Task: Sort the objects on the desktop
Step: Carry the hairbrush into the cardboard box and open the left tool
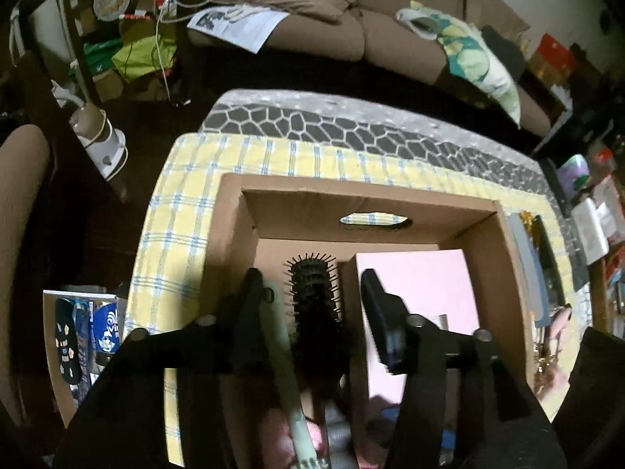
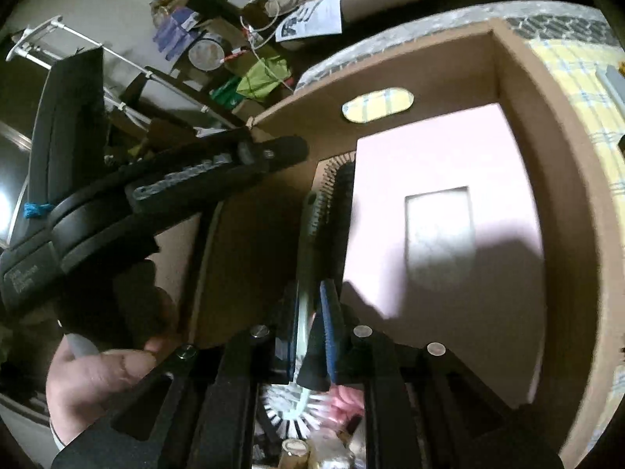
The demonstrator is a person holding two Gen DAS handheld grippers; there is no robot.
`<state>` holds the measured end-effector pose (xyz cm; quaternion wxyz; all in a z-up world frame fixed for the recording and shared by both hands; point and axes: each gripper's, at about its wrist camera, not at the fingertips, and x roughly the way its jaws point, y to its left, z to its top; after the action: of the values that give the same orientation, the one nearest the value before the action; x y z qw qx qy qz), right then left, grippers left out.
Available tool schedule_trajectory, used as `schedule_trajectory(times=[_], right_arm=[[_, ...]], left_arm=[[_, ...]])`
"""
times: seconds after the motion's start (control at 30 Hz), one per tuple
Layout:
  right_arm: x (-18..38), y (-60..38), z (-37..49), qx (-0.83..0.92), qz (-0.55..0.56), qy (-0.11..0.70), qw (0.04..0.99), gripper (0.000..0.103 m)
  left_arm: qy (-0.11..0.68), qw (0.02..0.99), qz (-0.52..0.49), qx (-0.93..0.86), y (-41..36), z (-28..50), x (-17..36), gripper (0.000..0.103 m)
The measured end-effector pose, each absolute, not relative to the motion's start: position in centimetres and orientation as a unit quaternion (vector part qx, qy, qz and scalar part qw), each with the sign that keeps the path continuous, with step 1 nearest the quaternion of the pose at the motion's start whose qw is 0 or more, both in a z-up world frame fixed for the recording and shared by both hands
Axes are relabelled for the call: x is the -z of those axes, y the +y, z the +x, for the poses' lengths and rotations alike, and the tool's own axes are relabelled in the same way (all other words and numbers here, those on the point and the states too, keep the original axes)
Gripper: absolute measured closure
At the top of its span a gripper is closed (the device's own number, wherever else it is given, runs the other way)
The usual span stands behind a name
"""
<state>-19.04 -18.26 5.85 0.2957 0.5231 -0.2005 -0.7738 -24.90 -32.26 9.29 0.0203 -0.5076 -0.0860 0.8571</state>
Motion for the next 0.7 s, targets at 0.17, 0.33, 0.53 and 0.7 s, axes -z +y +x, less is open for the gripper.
schedule_trajectory(times=[0.17, 0.33, 0.53, 0.7], right_arm=[[-7.7, -16.7, -17.8, 0.789, 0.511, -0.184, 0.288, 0.090], [-8.7, -14.9, -16.2, 0.797, 0.505, -0.178, 0.278, 0.067], [-10.8, -12.4, -14.0, 0.809, 0.491, -0.181, 0.268, 0.036], [-12.3, -10.2, -11.5, 0.818, 0.483, -0.173, 0.261, 0.025]], left_arm=[[-0.068, 0.021, -0.509, -0.858, -32.0, -23.0, -10.5, 0.036], [-0.060, 0.021, -0.515, -0.855, -31.7, -20.3, -11.0, 0.025], [-0.061, 0.025, -0.516, -0.854, -31.5, -15.8, -12.1, 0.021], [-0.052, 0.032, -0.515, -0.855, -29.8, -11.8, -12.8, 0.005]])
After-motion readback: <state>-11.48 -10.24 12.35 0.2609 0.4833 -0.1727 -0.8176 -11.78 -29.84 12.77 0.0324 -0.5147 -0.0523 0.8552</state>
